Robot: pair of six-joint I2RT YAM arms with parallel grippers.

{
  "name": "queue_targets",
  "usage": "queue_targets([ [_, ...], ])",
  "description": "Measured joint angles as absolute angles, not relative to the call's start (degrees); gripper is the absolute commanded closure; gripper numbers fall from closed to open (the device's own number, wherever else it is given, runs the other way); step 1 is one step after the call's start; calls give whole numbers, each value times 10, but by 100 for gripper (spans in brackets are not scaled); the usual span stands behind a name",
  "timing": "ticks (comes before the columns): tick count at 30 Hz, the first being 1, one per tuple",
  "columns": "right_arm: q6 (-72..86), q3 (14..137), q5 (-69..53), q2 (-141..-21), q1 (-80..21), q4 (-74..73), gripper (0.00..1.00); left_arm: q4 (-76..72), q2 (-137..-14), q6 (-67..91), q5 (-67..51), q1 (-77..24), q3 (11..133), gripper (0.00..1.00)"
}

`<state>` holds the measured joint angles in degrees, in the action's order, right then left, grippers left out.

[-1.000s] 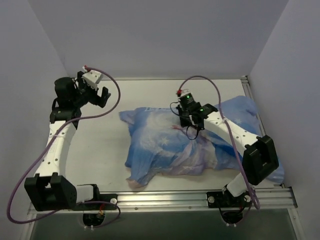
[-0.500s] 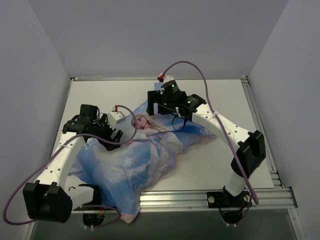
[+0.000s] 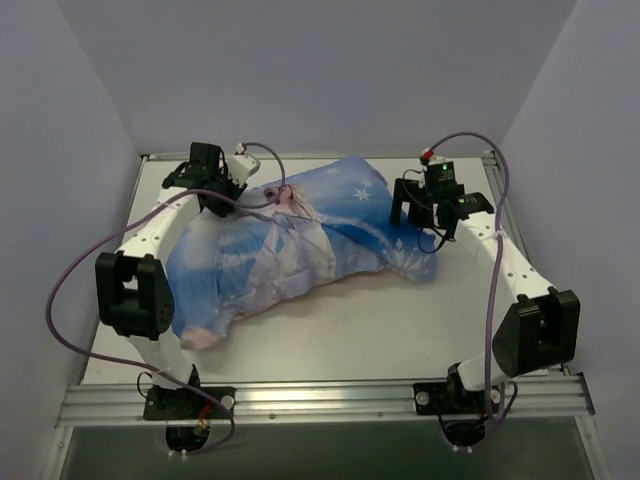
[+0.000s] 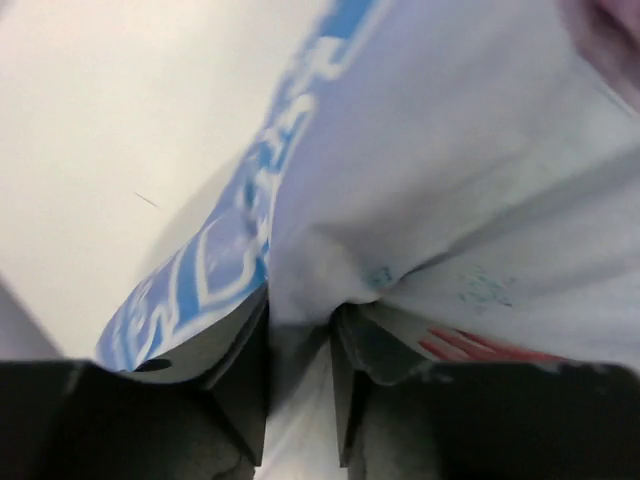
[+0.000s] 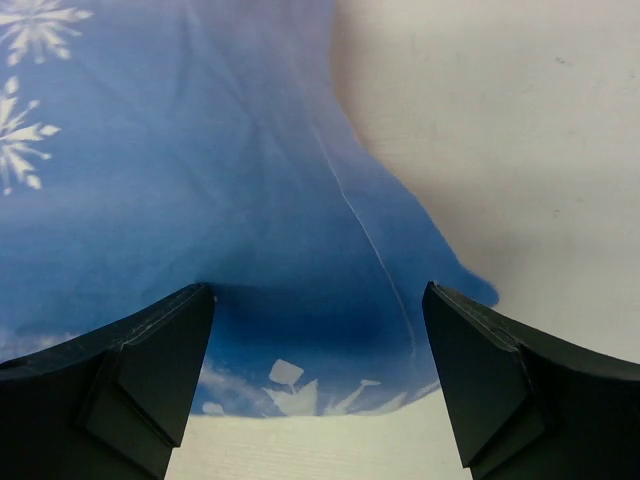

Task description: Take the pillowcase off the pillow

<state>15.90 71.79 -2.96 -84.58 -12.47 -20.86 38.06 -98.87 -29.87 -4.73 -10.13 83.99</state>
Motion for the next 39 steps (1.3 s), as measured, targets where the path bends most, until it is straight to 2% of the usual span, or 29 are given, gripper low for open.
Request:
queue_targets([
  [1, 157, 712, -37, -843, -127, -207, 11, 370, -1022, -294, -34, -101, 893, 6],
  [4, 151, 690, -56, -828, -128, -202, 11, 347, -1068, -284, -19, -97, 992, 6],
  [8, 147, 639, -76, -785, -128, -192, 10, 375, -1012, -278, -83, -70, 984, 6],
  [13, 167, 556, -81, -693, -149, -178, 10, 452, -807, -336, -175, 45, 809, 6],
  [16, 199, 514, -66, -633, -215, -178, 10, 469, -680, -399, -169, 138, 671, 6],
  [18, 225, 493, -60, -607, -267, -175, 9, 474, -637, -438, -159, 187, 597, 6],
  [19, 239, 482, -56, -597, -290, -170, 6, 469, -631, -450, -159, 205, 573, 6],
  [22, 274, 444, -29, -584, -345, -161, 5, 451, -672, -472, -159, 246, 530, 6],
  [28, 325, 367, 9, -608, -391, -133, 6, 352, -833, -433, -178, 245, 585, 6],
  [31, 333, 355, 18, -639, -390, -109, 21, 307, -924, -401, -179, 224, 646, 6],
  [32, 332, 355, 19, -650, -390, -102, 32, 289, -945, -389, -179, 215, 656, 6],
  [34, 330, 356, 20, -672, -390, -85, 45, 252, -975, -363, -178, 197, 662, 6],
  [35, 329, 356, 19, -680, -390, -78, 57, 238, -985, -352, -178, 190, 662, 5],
  [37, 327, 356, 17, -690, -390, -65, 71, 212, -1001, -331, -179, 180, 662, 29],
  [38, 327, 356, 16, -692, -390, -59, 88, 203, -1008, -322, -180, 178, 664, 46],
  [39, 324, 356, 15, -692, -390, -54, 97, 197, -1017, -313, -180, 179, 670, 94],
])
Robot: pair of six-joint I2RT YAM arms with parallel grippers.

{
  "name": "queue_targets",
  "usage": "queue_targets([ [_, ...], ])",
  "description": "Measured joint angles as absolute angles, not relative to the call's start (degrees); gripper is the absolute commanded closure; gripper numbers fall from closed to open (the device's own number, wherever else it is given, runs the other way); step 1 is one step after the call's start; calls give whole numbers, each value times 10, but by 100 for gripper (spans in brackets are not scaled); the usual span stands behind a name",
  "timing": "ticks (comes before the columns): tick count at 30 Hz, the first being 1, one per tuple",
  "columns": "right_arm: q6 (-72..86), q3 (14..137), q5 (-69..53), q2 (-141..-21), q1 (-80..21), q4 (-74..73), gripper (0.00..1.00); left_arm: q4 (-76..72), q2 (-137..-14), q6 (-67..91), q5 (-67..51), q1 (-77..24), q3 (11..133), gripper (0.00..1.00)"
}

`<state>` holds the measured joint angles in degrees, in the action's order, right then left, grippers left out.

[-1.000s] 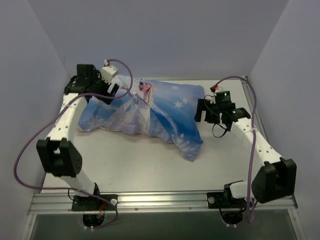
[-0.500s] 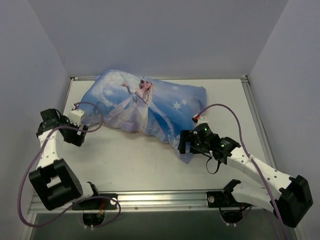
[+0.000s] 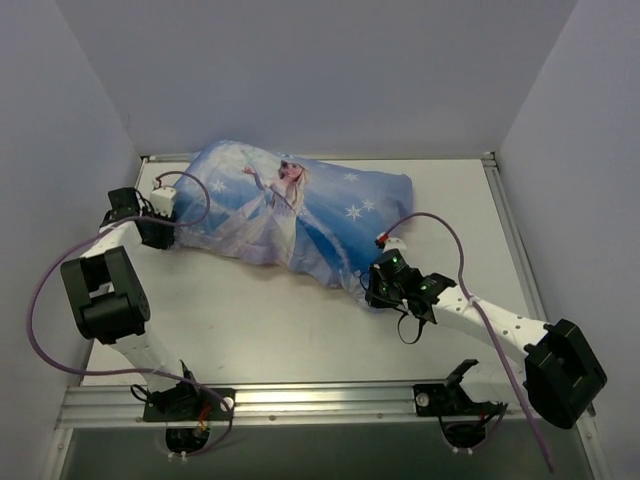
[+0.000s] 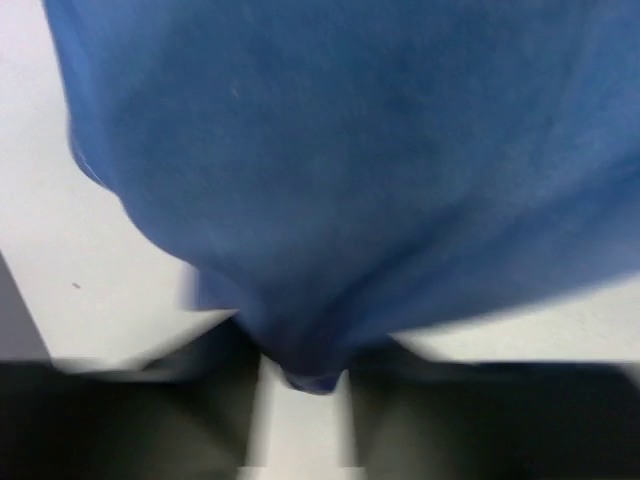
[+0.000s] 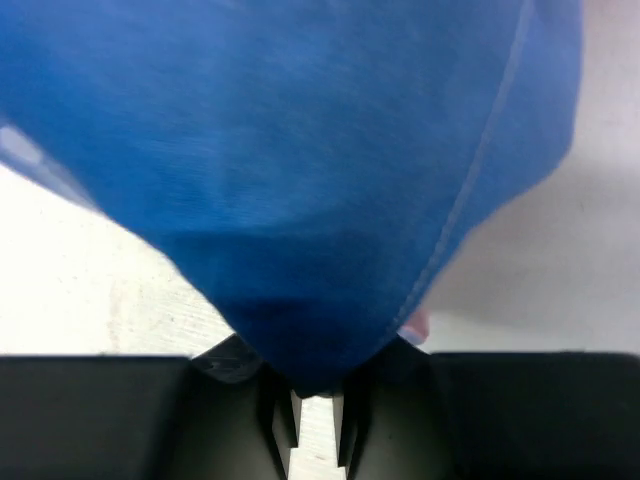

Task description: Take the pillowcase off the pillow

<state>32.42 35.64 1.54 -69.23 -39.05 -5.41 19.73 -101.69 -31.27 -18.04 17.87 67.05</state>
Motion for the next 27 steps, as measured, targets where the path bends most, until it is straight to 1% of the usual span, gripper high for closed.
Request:
queue_targets([
  [1, 324, 358, 14, -692, -390, -51, 100, 193, -1024, -304, -180, 179, 678, 98],
  [6, 316, 396, 17, -684, -385, -71, 100, 176, -1022, -278, -183, 185, 687, 98],
  [9, 296, 476, 32, -656, -383, -134, 100, 182, -948, -264, -184, 195, 655, 98],
  [13, 262, 664, 62, -619, -383, -208, 100, 235, -787, -252, -207, 215, 669, 98],
  [16, 238, 794, 84, -598, -379, -248, 100, 305, -694, -243, -222, 230, 745, 98],
  [19, 215, 922, 88, -594, -380, -303, 100, 373, -650, -232, -231, 257, 851, 98],
  [24, 189, 1138, 103, -622, -384, -394, 100, 497, -628, -218, -256, 275, 1031, 98],
  [27, 183, 1187, 137, -624, -383, -405, 100, 531, -626, -204, -268, 275, 1080, 98],
])
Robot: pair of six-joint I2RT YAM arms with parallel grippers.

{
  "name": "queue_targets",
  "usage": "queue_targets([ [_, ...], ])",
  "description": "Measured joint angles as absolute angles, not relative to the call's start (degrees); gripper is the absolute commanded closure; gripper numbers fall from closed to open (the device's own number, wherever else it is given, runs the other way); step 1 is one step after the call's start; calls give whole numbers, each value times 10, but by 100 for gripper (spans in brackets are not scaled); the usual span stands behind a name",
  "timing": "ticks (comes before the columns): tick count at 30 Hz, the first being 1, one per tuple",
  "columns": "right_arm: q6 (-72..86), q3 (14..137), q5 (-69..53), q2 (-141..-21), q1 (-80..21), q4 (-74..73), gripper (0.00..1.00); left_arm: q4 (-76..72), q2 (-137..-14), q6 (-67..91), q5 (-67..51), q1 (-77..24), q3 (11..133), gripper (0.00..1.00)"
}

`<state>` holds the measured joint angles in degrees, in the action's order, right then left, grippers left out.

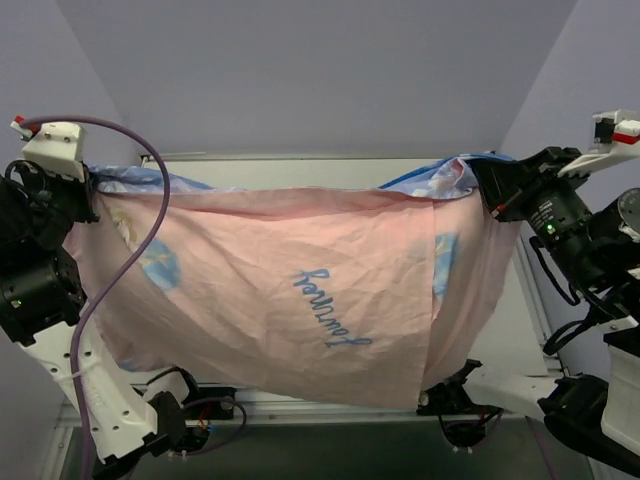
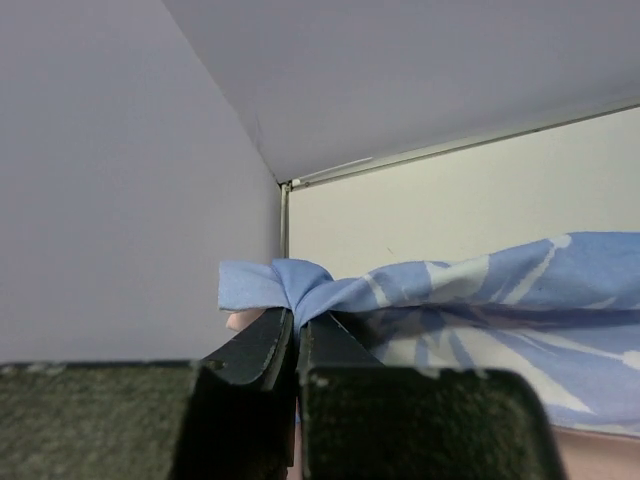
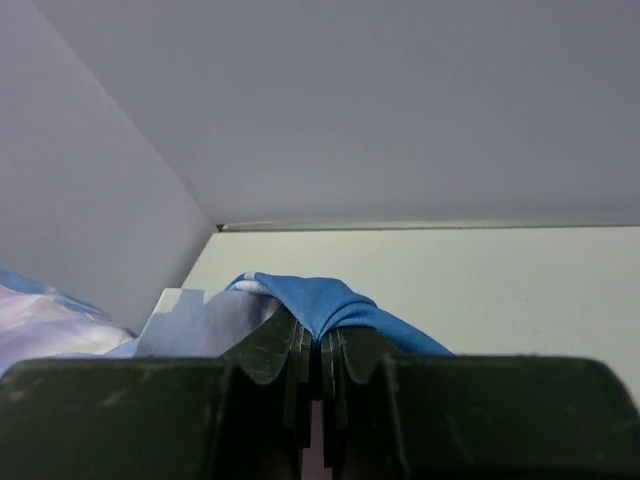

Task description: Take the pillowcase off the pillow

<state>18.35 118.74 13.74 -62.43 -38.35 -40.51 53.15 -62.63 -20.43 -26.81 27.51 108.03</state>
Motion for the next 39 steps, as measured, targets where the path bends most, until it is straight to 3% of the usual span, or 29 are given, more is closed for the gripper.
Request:
queue_targets([
  [5, 197, 1047, 163, -608, -376, -356, 100, 552, -674, -183, -256, 267, 1093, 98],
  [8, 210, 898, 103, -653, -313, -304, 92, 548, -775, -186, -205, 228, 1081, 93],
  [9, 215, 854, 75, -679, -285, -285, 86, 544, -812, -190, -184, 216, 1078, 85],
  [10, 222, 807, 48, -712, -254, -255, 57, 541, -863, -201, -162, 196, 1077, 58],
  [11, 231, 762, 27, -751, -230, -223, 43, 534, -913, -210, -143, 180, 1077, 36],
  [12, 231, 725, 17, -792, -208, -203, 34, 523, -967, -215, -129, 163, 1077, 5],
  [14, 233, 684, 9, -866, -177, -192, 23, 512, -1067, -216, -108, 130, 1077, 6],
  [17, 225, 683, 7, -913, -157, -200, 21, 491, -1148, -215, -82, 86, 1067, 6],
  [21, 218, 718, 30, -872, -187, -198, 22, 491, -1104, -211, -76, 40, 1052, 6],
  [27, 232, 712, 8, -744, -275, -146, 30, 478, -878, -216, -106, -97, 981, 6],
  [29, 239, 709, -9, -736, -270, -125, 37, 473, -844, -217, -119, -154, 981, 6],
  [32, 241, 722, -27, -776, -245, -111, 49, 475, -847, -218, -125, -208, 983, 6],
  [36, 241, 740, -57, -851, -197, -100, 50, 471, -896, -231, -104, -246, 927, 5],
  [37, 239, 740, -59, -866, -189, -100, 50, 473, -906, -237, -96, -251, 898, 0],
  [39, 234, 740, -59, -892, -176, -101, 50, 479, -915, -249, -75, -254, 841, 9],
])
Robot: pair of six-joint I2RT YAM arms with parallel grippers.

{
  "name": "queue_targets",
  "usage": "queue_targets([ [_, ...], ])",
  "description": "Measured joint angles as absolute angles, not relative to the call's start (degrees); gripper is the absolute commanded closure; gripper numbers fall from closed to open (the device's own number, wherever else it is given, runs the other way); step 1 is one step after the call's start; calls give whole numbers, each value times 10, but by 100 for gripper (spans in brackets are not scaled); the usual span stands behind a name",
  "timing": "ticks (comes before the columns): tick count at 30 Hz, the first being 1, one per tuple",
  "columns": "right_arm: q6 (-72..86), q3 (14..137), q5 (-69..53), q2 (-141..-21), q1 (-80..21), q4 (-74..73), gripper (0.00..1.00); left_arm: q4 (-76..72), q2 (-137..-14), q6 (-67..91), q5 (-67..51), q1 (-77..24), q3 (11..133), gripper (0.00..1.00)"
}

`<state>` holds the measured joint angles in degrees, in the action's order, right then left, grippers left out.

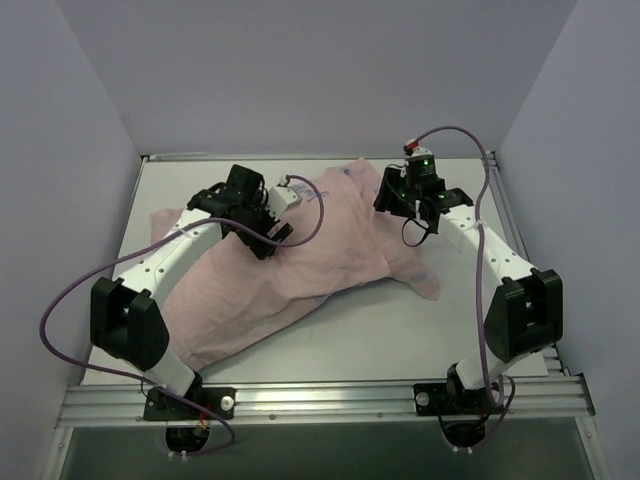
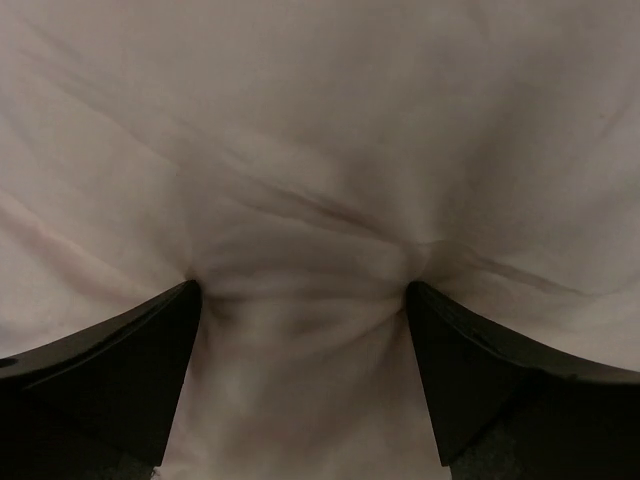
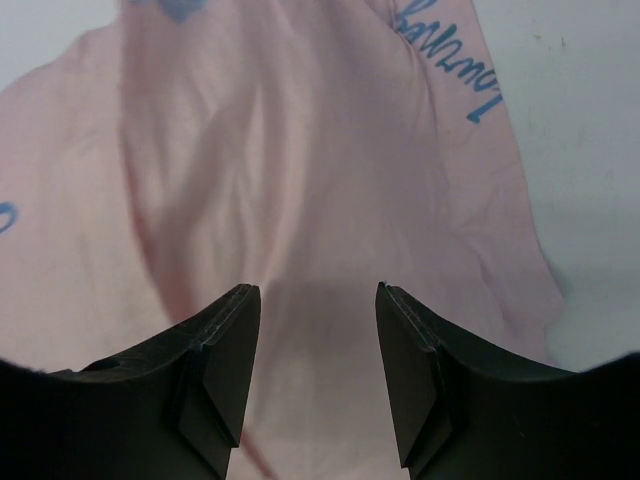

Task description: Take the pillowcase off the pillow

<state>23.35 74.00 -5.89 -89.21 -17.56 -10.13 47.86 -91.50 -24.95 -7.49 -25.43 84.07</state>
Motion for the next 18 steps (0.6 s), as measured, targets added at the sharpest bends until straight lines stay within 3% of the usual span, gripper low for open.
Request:
queue_targets([
  [8, 249, 605, -91, -899, -224, -36, 55, 453, -898, -294, -34, -198, 792, 11],
  [15, 338, 497, -109, -759, -413, 2, 52, 448, -919, -309, -16, -61, 841, 0],
  [16, 349, 494, -112, -740, -427, -8, 51, 448, -915, -309, -32, -58, 849, 6],
  [18, 356, 494, -102, -715, -426, -25, 49, 450, -900, -305, -80, -69, 859, 6],
])
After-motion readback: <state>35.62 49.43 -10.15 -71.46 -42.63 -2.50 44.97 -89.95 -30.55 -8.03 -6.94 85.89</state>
